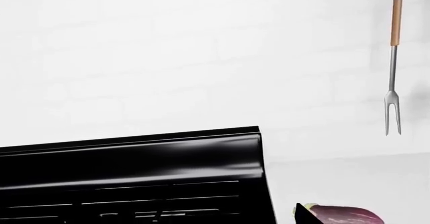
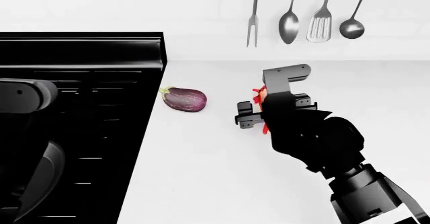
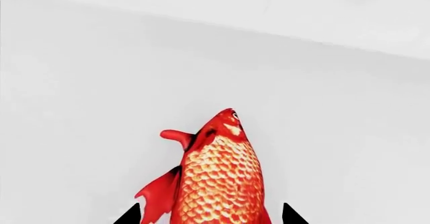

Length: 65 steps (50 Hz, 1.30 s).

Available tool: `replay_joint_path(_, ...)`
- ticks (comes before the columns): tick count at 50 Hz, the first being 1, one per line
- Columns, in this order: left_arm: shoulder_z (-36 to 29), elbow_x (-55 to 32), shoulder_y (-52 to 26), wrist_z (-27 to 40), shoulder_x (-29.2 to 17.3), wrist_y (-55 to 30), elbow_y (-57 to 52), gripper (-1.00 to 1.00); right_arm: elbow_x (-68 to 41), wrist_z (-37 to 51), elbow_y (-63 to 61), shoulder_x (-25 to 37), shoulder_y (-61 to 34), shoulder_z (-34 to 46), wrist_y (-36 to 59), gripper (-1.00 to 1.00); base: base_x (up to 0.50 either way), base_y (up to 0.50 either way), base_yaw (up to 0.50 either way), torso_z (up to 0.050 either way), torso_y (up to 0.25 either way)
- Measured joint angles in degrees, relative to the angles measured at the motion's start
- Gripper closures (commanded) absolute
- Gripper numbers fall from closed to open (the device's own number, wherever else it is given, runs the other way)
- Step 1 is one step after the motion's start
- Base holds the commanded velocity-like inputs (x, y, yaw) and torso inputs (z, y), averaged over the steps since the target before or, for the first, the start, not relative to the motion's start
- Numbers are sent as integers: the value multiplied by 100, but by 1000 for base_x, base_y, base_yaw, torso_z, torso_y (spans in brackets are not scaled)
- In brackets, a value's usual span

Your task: Place both pans onto different burners. Then place the eggplant and the fish on different pans.

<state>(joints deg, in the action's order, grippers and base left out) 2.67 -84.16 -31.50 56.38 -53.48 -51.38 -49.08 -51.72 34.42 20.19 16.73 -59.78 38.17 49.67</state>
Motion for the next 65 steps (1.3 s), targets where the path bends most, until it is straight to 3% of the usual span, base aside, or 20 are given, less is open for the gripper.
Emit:
replay_joint_path(1,-5,7,1,-3,3,1,3,-100,7,-12,32,-7,2,6,-10,-100,0,0,0,0,0)
replay_joint_path(2,-9,14,2,-7,7,2,8,-100,14,-23,64,-14,3,11,-20,100,0,0,0,0,0)
replay_joint_path(22,4,173,168,-102,38,75,34,-100,113,89,119,-9,6,-23,-5,100,3,0,2,0,0)
replay_joint_path(43,-74,286,197,-190,86,96,105,-100,-969,915,-1662,661,-187,-725,685,100,0,0,0,0,0)
replay_joint_path(53,-797,378,-872,-635,316,-401,763,-100,-1336,1233,-2337,1001,-112,-981,927,100,0,0,0,0,0)
replay_joint_path(65,-2459,1598,-2793,-2314,1029,-976,2539,-100,-1619,1420,-2760,1326,43,-1233,1019,100,0,0,0,0,0)
